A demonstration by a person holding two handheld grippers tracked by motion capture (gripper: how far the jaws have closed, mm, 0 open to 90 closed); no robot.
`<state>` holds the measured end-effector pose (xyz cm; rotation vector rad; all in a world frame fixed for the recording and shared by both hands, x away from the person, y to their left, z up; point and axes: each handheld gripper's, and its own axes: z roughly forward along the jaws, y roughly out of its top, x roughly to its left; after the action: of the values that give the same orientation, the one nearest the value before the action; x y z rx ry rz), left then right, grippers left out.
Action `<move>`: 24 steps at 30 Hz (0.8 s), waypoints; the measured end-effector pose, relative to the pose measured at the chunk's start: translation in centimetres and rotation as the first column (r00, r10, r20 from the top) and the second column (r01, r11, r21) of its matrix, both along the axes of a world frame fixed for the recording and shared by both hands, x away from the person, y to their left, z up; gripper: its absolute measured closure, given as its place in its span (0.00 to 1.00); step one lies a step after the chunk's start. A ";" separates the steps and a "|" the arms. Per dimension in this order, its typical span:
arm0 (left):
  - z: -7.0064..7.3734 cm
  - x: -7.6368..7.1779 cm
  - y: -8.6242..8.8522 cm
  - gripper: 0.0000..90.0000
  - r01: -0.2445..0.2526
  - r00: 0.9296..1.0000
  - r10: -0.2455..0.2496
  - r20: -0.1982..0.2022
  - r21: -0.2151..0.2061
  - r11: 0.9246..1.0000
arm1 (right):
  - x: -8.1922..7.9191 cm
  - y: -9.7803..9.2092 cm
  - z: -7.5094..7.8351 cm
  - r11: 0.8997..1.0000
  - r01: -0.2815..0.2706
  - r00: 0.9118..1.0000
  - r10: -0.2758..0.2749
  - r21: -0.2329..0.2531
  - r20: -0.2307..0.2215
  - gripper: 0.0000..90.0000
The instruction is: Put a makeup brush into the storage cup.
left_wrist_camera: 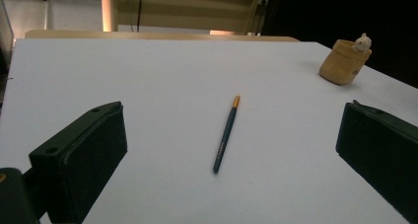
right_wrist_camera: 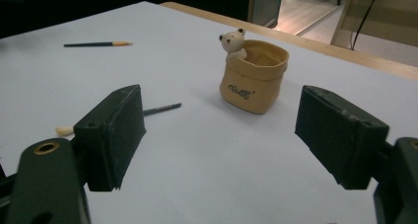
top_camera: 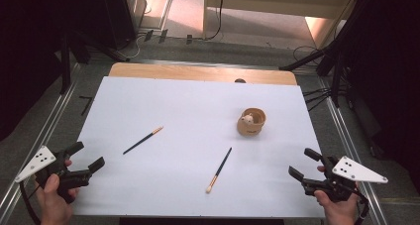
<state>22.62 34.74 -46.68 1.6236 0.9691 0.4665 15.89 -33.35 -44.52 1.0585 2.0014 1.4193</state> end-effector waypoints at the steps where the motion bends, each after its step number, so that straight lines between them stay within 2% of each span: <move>1: 0.0 0.0 0.0 0.00 0.002 1.000 -0.002 0.001 0.002 1.000 | 0.2 0.3 0.0 1.000 -0.009 1.000 0.009 -0.008 -0.002 0.24; 3: 0.0 -0.1 0.0 0.00 0.002 1.000 -0.002 0.001 0.003 1.000 | 0.9 1.1 0.2 0.998 -0.055 0.998 0.055 -0.037 -0.008 0.29; 7: 0.0 -0.1 0.1 0.00 -0.002 1.000 0.002 -0.001 0.005 1.000 | 1.6 2.0 0.5 0.993 -0.088 0.996 0.087 -0.073 -0.009 0.33; 10: 0.0 -0.1 0.1 0.00 0.007 1.000 -0.007 0.001 0.005 1.000 | 2.3 2.7 0.9 0.986 -0.126 0.992 0.125 -0.109 -0.017 0.36; 11: 0.0 -0.1 0.0 0.00 0.008 1.000 -0.008 0.002 0.003 1.000 | 2.8 3.1 1.1 0.979 -0.155 0.988 0.153 -0.133 -0.028 0.37; 13: 0.0 -0.1 -0.1 0.00 0.009 1.000 -0.009 0.003 -0.002 1.000 | 3.0 3.4 1.3 0.976 -0.167 0.986 0.164 -0.141 -0.032 0.38; 16: 0.0 -0.1 -0.1 0.00 0.012 1.000 -0.012 0.003 -0.002 1.000 | 3.8 4.2 1.5 0.961 -0.222 0.975 0.215 -0.166 -0.058 0.37; 17: 0.0 0.0 -0.1 0.00 0.011 1.000 -0.011 0.004 -0.006 1.000 | 4.3 4.8 1.6 0.947 -0.255 0.967 0.245 -0.197 -0.074 0.39; 18: 0.0 0.0 0.0 0.00 0.012 1.000 -0.012 0.004 -0.005 1.000 | 4.3 4.8 1.6 0.947 -0.255 0.967 0.245 -0.197 -0.074 0.39; 19: 0.0 0.0 0.0 0.00 0.012 1.000 -0.012 0.002 -0.003 1.000 | 4.8 5.5 1.7 0.931 -0.287 0.958 0.275 -0.227 -0.086 0.41; 20: 0.0 0.0 0.0 0.00 0.012 1.000 -0.012 0.002 -0.003 1.000 | 4.8 5.5 1.7 0.931 -0.287 0.958 0.275 -0.227 -0.086 0.41; 24: 0.0 -0.1 0.0 0.00 0.013 1.000 -0.013 0.003 -0.002 1.000 | 5.7 6.5 2.0 0.897 -0.350 0.937 0.329 -0.270 -0.118 0.42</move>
<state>22.56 34.75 -46.71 1.6255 0.9561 0.4589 21.61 -26.88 -42.49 0.6610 2.4457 1.2079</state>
